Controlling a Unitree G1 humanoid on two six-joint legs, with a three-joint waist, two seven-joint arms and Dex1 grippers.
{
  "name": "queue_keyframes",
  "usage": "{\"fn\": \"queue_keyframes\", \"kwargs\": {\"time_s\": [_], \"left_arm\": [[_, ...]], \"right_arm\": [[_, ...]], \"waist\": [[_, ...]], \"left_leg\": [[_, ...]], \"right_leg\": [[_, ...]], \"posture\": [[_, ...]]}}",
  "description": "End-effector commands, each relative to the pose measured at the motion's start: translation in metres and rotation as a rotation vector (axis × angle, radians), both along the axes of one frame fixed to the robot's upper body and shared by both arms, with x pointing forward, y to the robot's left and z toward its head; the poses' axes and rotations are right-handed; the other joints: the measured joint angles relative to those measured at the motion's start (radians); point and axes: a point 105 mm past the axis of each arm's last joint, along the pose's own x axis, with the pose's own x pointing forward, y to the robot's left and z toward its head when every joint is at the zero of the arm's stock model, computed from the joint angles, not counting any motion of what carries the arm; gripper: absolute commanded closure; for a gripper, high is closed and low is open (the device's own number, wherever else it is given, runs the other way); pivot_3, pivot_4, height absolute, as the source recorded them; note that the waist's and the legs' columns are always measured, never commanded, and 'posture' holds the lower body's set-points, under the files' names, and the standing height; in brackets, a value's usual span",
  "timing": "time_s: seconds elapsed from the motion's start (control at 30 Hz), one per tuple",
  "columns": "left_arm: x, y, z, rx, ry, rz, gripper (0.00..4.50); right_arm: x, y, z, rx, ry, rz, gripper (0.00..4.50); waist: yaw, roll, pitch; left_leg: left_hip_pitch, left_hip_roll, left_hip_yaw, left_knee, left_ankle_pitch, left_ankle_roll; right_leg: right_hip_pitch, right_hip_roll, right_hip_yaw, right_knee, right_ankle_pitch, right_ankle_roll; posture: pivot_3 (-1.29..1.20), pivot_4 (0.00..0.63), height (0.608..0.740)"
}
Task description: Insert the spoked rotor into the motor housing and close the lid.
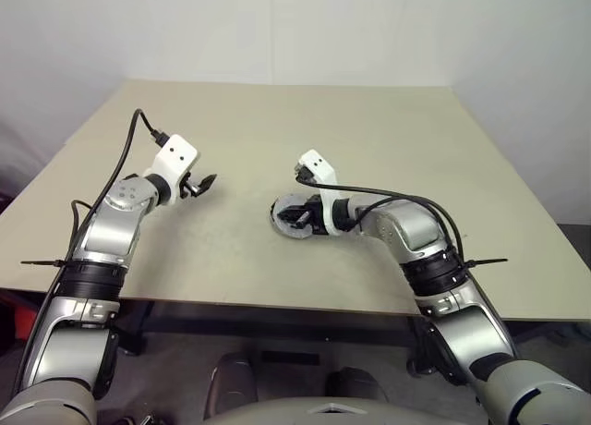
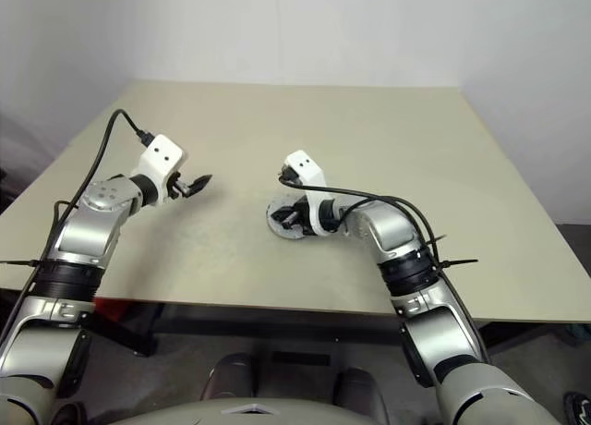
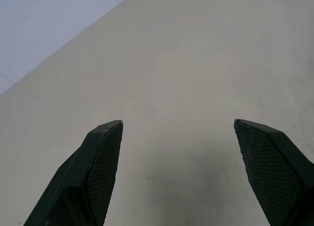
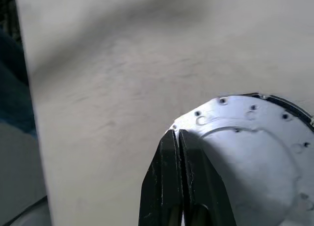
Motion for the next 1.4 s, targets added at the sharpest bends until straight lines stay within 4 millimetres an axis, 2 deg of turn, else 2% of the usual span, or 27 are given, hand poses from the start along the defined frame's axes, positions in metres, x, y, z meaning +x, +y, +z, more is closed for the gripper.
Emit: {"fn": "queue_keyframes", "kwargs": {"time_s": [0.03,0.2,0.27,0.33,0.43,0.63,0.73,0.87,1.2,1.4], "left_arm": [[0.004,-0.011,0.024,0.000,-0.077,-0.028,0.68],[0.005,-0.012,0.023,-0.001,-0.076,-0.033,0.68],[0.005,-0.013,0.023,-0.004,-0.077,-0.034,0.68],[0.007,-0.013,0.024,-0.008,-0.080,-0.029,0.68],[0.008,-0.012,0.024,-0.012,-0.080,-0.027,0.68],[0.011,-0.021,0.019,-0.029,-0.070,-0.045,0.68],[0.012,-0.028,0.014,-0.049,-0.064,-0.054,0.68],[0.011,-0.041,0.009,-0.070,-0.054,-0.076,0.68],[0.012,-0.036,0.011,-0.054,-0.055,-0.070,0.68],[0.012,-0.032,0.013,-0.046,-0.058,-0.063,0.68]], "right_arm": [[0.010,0.005,0.000,0.001,-0.065,-0.028,4.43],[0.014,0.002,-0.011,0.003,-0.063,-0.049,4.43],[0.019,-0.004,-0.022,-0.006,-0.069,-0.085,4.43],[0.021,-0.005,-0.021,0.034,-0.103,-0.091,4.43],[0.021,-0.003,0.000,0.146,-0.165,-0.073,4.43],[0.020,-0.007,0.045,0.228,-0.356,-0.003,4.43],[0.017,-0.010,0.051,0.218,-0.432,0.028,4.43],[0.014,-0.015,0.036,0.190,-0.444,0.045,3.50],[0.007,-0.008,0.005,0.126,-0.423,0.094,0.03],[0.004,-0.007,-0.016,0.073,-0.400,0.119,0.03]], "waist": [[0.000,0.000,0.000],[-0.003,0.000,0.000],[-0.004,0.000,0.000],[-0.003,0.000,0.000],[-0.003,0.000,0.000],[-0.003,0.000,0.000],[-0.003,0.000,0.000],[-0.002,-0.001,0.000],[-0.006,-0.001,0.000],[-0.006,-0.001,0.000]], "left_leg": [[0.000,0.000,0.000,0.000,0.000,0.000],[0.000,0.000,0.000,0.000,0.000,0.000],[0.000,0.000,0.000,0.000,0.000,0.000],[0.000,0.000,0.000,0.000,0.000,0.000],[0.000,0.000,0.000,0.000,0.000,0.000],[0.000,0.000,0.000,0.000,0.000,0.000],[0.000,0.000,0.000,0.000,0.000,0.000],[-0.001,0.000,0.000,0.000,0.000,0.000],[-0.001,0.000,0.000,0.000,0.000,0.001],[-0.001,0.000,0.000,-0.001,-0.001,0.001]], "right_leg": [[0.000,0.000,0.000,0.000,0.000,0.000],[0.000,0.000,0.000,0.000,0.000,0.000],[0.000,0.000,0.000,0.000,0.000,-0.001],[0.000,0.000,0.000,0.000,0.001,-0.001],[0.000,0.000,0.000,0.000,0.000,0.000],[0.000,0.000,0.000,0.000,0.000,-0.001],[0.000,0.000,0.000,-0.001,0.001,-0.002],[0.000,0.000,0.000,-0.002,0.001,-0.002],[0.000,0.000,0.000,-0.002,0.001,-0.002],[0.000,0.000,0.000,-0.002,0.001,-0.002]], "posture": [[0.00,0.000,0.740],[0.00,0.000,0.740],[0.00,0.000,0.740],[0.00,0.000,0.740],[0.00,0.000,0.740],[0.00,0.000,0.740],[0.00,0.000,0.740],[0.00,0.000,0.740],[0.00,0.000,0.740],[0.00,0.000,0.740]]}}
